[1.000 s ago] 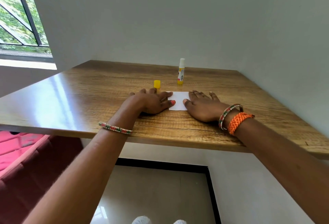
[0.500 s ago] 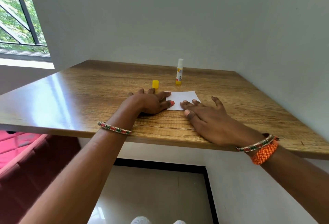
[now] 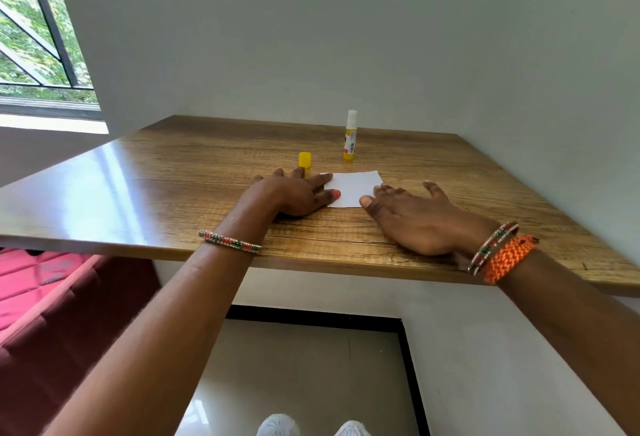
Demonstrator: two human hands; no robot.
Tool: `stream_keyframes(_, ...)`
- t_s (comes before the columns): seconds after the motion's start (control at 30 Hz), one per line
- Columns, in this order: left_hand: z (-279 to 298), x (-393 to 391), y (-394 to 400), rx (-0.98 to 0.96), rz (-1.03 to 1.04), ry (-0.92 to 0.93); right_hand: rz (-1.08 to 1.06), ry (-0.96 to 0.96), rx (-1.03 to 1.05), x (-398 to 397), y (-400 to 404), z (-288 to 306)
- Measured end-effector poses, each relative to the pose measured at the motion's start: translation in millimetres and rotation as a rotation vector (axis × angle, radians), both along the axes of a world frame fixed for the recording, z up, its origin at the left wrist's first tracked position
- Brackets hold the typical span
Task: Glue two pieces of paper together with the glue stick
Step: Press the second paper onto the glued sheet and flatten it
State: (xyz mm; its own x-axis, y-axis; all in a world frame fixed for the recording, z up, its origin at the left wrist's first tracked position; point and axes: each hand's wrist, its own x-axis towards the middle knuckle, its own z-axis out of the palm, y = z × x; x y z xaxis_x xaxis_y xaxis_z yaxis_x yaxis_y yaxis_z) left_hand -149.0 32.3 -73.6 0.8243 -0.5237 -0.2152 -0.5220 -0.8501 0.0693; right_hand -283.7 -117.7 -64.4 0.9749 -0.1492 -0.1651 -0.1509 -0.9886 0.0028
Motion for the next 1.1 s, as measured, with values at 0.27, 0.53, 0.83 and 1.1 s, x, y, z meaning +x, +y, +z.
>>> stream_keyframes(0.27, 1.8, -0.3, -4.6, 0.066, 0.019, 0.004, 0.134, -0.006, 0.214, 48.2, 20.1, 3.3)
stream_keyframes(0.53, 2.7, -3.9, -2.2, 0.042, 0.024, 0.005, 0.098, -0.042, 0.204, 70.8, 5.6, -3.1)
stream_keyframes(0.83, 1.5, -11.9, 3.9, -0.017, 0.056, -0.015, -0.075, -0.070, 0.065, 72.9, -0.8, -11.6)
stream_keyframes(1.1, 0.7, -15.1, 6.5, -0.074, 0.068, -0.013, -0.180, -0.085, 0.048, 60.1, -6.4, -13.9)
